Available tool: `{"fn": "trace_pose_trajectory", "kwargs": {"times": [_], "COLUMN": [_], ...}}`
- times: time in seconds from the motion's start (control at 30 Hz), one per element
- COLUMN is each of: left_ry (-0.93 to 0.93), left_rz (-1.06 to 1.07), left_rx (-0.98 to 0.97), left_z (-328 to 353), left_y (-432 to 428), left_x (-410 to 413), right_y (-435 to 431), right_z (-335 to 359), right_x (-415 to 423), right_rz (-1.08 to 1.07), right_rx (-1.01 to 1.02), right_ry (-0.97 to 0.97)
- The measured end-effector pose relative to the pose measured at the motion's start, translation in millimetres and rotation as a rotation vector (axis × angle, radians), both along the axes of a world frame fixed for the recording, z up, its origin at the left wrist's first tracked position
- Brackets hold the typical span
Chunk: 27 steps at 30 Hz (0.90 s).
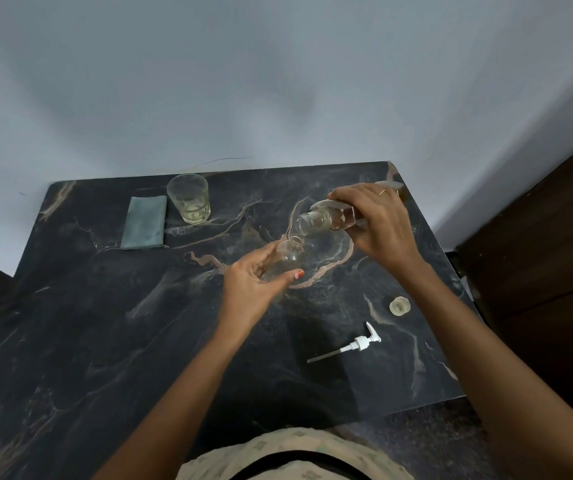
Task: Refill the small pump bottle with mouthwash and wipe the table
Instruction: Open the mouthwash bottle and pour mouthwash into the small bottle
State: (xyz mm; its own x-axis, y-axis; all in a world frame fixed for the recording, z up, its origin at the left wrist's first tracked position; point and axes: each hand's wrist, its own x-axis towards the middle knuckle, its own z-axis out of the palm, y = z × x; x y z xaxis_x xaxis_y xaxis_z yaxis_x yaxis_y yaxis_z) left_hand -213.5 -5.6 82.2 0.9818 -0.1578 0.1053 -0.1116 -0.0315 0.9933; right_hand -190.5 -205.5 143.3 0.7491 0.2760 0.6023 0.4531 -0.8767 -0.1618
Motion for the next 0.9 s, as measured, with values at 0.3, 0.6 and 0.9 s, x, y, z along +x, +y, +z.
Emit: {"fn": "trace_pose_trajectory", "kwargs": {"times": [0.3, 0.6, 0.9], "left_ry": [-0.007, -0.016, 0.011], "left_rz": [0.001, 0.003, 0.022], "left_rx": [-0.007, 0.011, 0.016], "left_z": [5, 5, 5], "left_y": [2, 4, 3], "left_x": [-4, -4, -6], "right_y": [-1, 1, 0], "right_z": [2, 9, 11], "right_x": [-1, 1, 2], "right_rz": [-0.017, -0.028, -0.033], "right_rx": [-0.082, -0.099, -0.114], "right_ry": [-0.038, -0.058, -0.075]}}
